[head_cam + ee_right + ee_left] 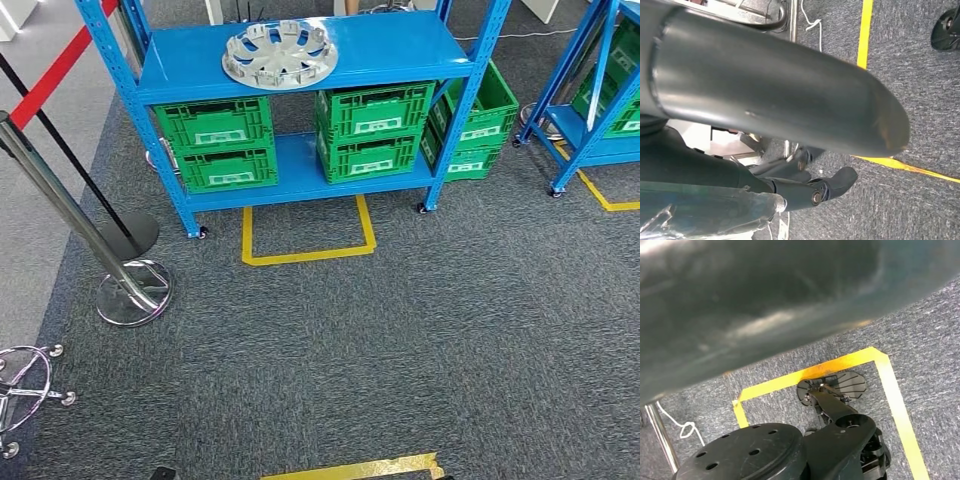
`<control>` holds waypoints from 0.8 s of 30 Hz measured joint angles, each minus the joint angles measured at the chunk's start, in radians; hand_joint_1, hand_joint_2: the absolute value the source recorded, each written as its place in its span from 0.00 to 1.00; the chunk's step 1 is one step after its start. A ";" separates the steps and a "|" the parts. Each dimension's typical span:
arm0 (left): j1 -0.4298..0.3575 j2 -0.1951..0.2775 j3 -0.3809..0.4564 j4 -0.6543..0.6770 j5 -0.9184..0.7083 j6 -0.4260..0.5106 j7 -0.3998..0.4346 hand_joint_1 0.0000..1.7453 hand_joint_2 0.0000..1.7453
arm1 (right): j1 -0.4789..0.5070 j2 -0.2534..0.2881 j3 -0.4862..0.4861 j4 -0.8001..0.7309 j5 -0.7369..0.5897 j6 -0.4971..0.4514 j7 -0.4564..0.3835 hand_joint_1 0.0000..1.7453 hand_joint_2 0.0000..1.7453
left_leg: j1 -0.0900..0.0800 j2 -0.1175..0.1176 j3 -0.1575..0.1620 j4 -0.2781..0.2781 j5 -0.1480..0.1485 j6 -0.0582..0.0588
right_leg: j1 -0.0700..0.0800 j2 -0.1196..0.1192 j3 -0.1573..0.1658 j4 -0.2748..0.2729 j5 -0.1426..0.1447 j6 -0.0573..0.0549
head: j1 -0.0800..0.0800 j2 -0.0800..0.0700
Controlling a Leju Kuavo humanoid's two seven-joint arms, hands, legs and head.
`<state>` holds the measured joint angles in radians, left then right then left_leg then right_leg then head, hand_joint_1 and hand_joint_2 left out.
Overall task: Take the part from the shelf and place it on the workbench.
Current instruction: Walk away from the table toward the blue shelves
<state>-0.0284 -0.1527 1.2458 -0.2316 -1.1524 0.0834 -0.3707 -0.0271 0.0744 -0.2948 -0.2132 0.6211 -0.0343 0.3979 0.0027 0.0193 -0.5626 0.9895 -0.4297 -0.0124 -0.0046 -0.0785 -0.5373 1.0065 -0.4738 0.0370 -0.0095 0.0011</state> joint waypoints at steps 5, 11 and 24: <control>0.000 0.002 0.000 0.000 -0.005 0.000 0.000 0.00 0.00 | 0.000 0.000 -0.001 0.000 0.001 0.000 0.000 0.00 0.00 | 0.001 0.000 0.000 0.000 0.000 0.000 | 0.001 0.000 0.000 0.000 0.000 0.000 | 0.000 0.000; 0.000 0.004 0.000 0.000 -0.011 0.002 0.000 0.00 0.00 | 0.000 0.000 -0.001 0.000 0.002 0.002 0.000 0.00 0.00 | 0.001 0.000 0.000 0.000 0.000 0.000 | 0.001 0.000 0.000 0.000 0.000 0.000 | 0.000 0.000; 0.000 0.016 0.000 0.000 -0.021 0.005 -0.003 0.00 0.00 | -0.005 0.005 -0.008 0.000 0.006 0.003 0.000 0.00 0.00 | -0.011 -0.001 0.001 -0.005 -0.002 0.021 | -0.013 -0.004 0.013 -0.007 0.003 0.018 | -0.001 0.000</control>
<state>-0.0285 -0.1370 1.2463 -0.2316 -1.1735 0.0879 -0.3735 -0.0324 0.0794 -0.3026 -0.2133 0.6272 -0.0309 0.3979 -0.0081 0.0182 -0.5620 0.9843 -0.4319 0.0090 -0.0172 -0.0824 -0.5246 0.9999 -0.4706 0.0550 -0.0104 0.0011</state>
